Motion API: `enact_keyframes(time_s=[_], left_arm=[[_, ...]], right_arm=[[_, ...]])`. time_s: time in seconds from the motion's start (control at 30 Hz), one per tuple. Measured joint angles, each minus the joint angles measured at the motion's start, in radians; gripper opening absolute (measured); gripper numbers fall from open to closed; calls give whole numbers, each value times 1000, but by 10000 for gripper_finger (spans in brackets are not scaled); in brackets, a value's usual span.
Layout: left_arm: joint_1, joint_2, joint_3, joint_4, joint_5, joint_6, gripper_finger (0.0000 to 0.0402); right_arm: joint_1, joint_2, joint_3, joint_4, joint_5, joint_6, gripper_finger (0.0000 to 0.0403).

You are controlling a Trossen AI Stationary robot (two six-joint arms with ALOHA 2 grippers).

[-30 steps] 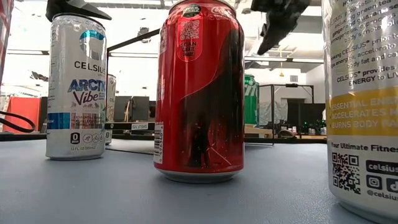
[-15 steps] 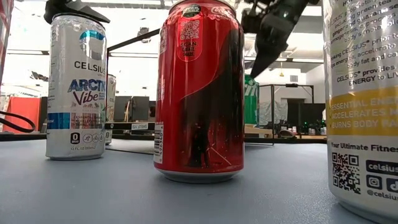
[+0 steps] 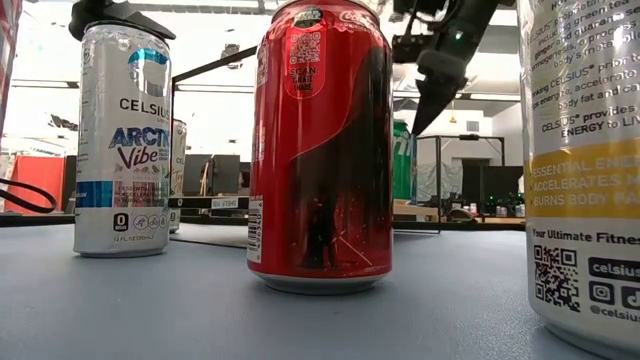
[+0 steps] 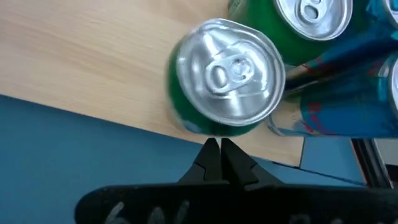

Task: Place canned beverage on shelf
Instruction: Put green soda can on the shelf aligned with the other green soda cans

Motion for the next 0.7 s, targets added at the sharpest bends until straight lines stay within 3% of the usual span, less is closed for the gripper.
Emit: enact_keyframes(time_s=[0.37,0.7], left_arm=[[1,0,0,-10,-4,0,330],[1,0,0,-24,2,3,330]], right_arm=[[102,-41,26,104,-61,37,0],[77,-17,24,103,-54,27,0]])
